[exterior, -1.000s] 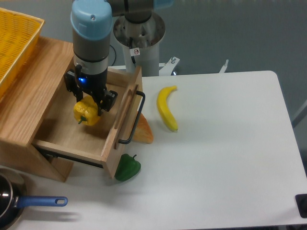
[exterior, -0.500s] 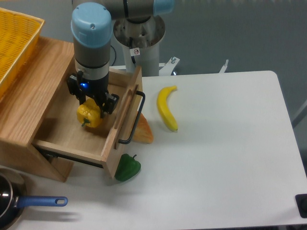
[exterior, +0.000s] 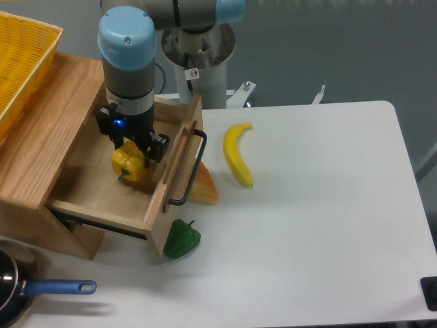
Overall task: Place the yellow pepper in the top drawer
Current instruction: 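Lower the yellow pepper down into the open wooden drawer, then open the gripper to release the pepper and raise it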
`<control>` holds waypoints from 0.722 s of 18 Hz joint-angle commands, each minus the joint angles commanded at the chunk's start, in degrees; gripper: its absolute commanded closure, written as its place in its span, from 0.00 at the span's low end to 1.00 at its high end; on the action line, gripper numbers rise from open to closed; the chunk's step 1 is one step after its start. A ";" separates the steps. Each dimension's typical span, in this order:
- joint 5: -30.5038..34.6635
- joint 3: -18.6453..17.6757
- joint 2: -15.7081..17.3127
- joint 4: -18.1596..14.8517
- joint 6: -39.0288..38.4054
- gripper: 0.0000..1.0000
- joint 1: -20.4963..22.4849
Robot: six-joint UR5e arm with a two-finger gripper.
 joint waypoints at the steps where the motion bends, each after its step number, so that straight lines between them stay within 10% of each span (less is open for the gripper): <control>1: 0.00 0.00 0.00 0.00 0.00 0.20 0.00; 13: 0.00 0.09 2.02 -0.18 0.18 0.01 0.17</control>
